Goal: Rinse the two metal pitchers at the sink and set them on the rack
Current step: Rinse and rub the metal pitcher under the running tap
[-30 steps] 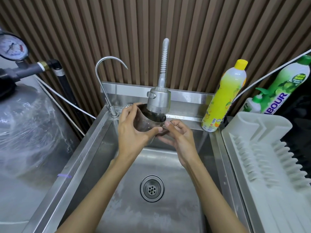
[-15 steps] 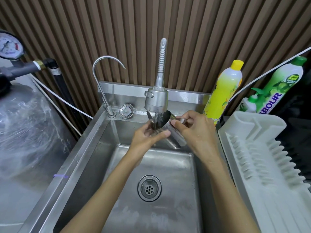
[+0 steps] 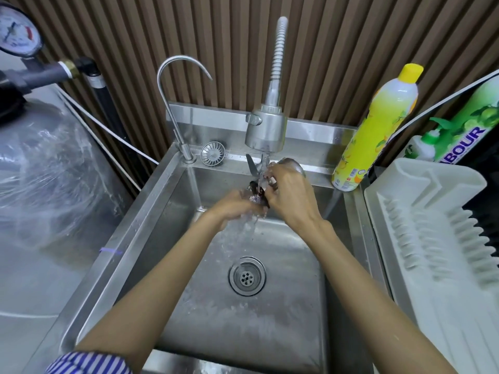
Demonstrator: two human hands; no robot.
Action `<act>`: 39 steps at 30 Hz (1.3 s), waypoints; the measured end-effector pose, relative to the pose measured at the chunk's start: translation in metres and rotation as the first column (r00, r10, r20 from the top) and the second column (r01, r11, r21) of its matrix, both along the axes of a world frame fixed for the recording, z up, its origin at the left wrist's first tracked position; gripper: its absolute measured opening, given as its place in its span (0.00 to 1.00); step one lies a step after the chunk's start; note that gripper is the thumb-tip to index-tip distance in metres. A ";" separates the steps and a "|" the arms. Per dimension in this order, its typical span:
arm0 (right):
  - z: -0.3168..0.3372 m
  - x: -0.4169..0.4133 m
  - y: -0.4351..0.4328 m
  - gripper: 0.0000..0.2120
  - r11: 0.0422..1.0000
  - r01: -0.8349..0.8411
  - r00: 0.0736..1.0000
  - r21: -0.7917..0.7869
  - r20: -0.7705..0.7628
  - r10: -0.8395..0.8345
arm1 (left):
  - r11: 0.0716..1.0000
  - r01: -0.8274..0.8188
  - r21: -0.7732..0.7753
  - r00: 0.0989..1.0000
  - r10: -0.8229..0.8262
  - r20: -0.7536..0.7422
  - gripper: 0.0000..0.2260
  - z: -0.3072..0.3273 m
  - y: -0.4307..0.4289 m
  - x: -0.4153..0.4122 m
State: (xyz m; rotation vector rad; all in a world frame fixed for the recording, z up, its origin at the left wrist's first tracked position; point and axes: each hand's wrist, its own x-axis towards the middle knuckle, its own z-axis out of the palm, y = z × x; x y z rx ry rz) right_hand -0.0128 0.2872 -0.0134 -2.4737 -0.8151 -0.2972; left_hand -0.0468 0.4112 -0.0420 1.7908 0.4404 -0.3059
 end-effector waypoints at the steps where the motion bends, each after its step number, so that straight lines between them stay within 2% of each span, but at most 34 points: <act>1: -0.004 0.000 0.000 0.03 1.000 -0.010 1.000 0.003 0.001 0.010 | 1.000 -0.010 0.008 1.000 0.010 -0.004 0.08 0.000 -0.001 -0.001; 7: -0.012 0.005 -0.004 0.12 0.996 -0.078 0.993 0.037 0.087 0.074 | 0.997 -0.066 -0.049 0.998 0.067 0.015 0.18 -0.001 -0.002 0.003; 12: -0.014 0.016 -0.014 0.10 0.974 -0.078 0.994 0.214 0.093 0.059 | 0.980 -0.090 -0.179 0.996 0.090 -0.007 0.31 -0.006 -0.006 0.006; 14: -0.011 0.018 -0.022 0.07 0.931 -0.065 0.998 0.360 0.036 0.055 | 0.964 -0.094 -0.250 0.995 0.096 -0.004 0.37 -0.006 -0.011 0.004; 16: -0.006 0.018 -0.029 0.09 0.826 0.045 0.988 0.562 -0.145 0.045 | 0.932 -0.110 -0.345 0.990 0.133 0.044 0.40 -0.005 -0.016 0.002; 19: -0.007 0.014 -0.039 0.12 0.611 0.243 0.874 0.754 -0.443 0.199 | 0.908 -0.126 -0.399 0.950 0.226 0.215 0.40 0.002 -0.022 -0.003; 21: -0.012 0.008 -0.041 0.11 0.486 0.325 0.784 0.811 -0.518 0.341 | 0.938 -0.153 -0.312 0.904 0.261 0.339 0.42 0.011 -0.021 -0.006; 23: -0.013 0.003 -0.040 0.11 0.360 0.382 0.707 0.851 -0.520 0.479 | 0.967 -0.176 -0.184 0.860 0.242 0.449 0.43 0.017 -0.018 -0.009; 25: -0.010 0.000 -0.036 0.11 0.300 0.412 0.664 0.860 -0.509 0.548 | 0.974 -0.180 -0.139 0.824 0.226 0.520 0.43 0.021 -0.015 -0.012; 30: 0.002 -0.008 -0.019 0.10 0.308 0.418 0.645 0.855 -0.518 0.562 | 0.951 -0.244 -0.189 0.716 0.308 0.626 0.39 0.024 -0.010 -0.017; 33: 0.004 -0.013 -0.016 0.09 0.340 0.423 0.648 0.840 -0.543 0.534 | 0.940 -0.296 -0.167 0.704 0.333 0.628 0.37 0.026 -0.006 -0.020; 39: 0.004 -0.009 -0.029 0.06 0.509 0.384 0.639 0.770 -0.620 0.456 | 0.891 -0.454 0.003 0.685 0.348 0.640 0.38 0.039 -0.017 -0.033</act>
